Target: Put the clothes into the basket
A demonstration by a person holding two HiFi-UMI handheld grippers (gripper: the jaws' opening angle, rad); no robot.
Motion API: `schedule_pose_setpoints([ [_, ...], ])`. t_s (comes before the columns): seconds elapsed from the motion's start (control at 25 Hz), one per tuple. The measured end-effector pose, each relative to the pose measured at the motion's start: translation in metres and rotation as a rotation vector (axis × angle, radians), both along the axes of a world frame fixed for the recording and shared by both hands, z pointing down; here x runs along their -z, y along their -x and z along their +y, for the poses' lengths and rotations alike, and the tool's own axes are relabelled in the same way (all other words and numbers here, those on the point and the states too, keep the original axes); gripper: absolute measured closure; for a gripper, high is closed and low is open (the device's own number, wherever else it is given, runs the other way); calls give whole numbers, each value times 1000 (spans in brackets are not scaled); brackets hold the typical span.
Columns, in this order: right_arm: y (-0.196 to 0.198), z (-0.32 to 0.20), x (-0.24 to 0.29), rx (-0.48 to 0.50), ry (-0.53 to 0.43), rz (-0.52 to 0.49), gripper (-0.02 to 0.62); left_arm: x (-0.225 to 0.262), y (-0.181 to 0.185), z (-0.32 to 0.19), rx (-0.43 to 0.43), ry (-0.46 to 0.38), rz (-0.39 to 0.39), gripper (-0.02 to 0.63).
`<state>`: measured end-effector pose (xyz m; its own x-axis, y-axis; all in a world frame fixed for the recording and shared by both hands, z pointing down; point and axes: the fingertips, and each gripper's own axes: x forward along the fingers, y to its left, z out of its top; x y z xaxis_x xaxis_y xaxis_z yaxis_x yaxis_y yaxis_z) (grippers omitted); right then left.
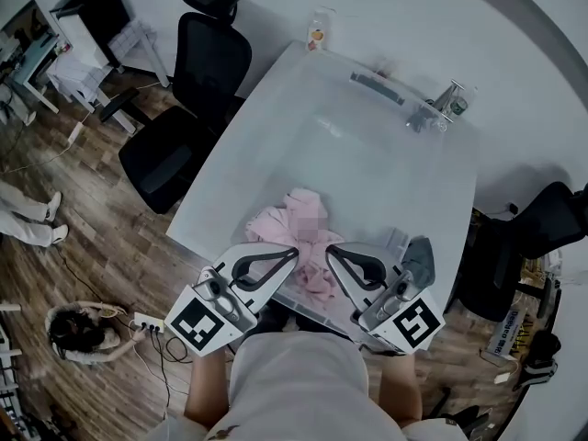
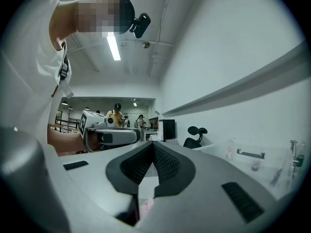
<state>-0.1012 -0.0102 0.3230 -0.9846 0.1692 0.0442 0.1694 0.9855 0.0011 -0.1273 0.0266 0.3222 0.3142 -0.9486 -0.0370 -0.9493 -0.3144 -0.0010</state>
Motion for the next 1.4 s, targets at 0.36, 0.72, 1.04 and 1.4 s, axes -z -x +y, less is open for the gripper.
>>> schedule_pose_setpoints([
  [0.36,-15,-6,1,-60,2,-5,591,5,-10,-7,-51,-11,6,601],
  [0.72,-49,-28,3,-196,13,-10,591,9,-45,-32,-185,-19,-16,601],
  [1.04,-92,-52,5,-368,16,-20,589,11,-82,-57,-330,-25,-9,601],
  [1.4,-146,-74,-5,-550,20,1,589,5,-125,-81,-477,-13,-17,601],
])
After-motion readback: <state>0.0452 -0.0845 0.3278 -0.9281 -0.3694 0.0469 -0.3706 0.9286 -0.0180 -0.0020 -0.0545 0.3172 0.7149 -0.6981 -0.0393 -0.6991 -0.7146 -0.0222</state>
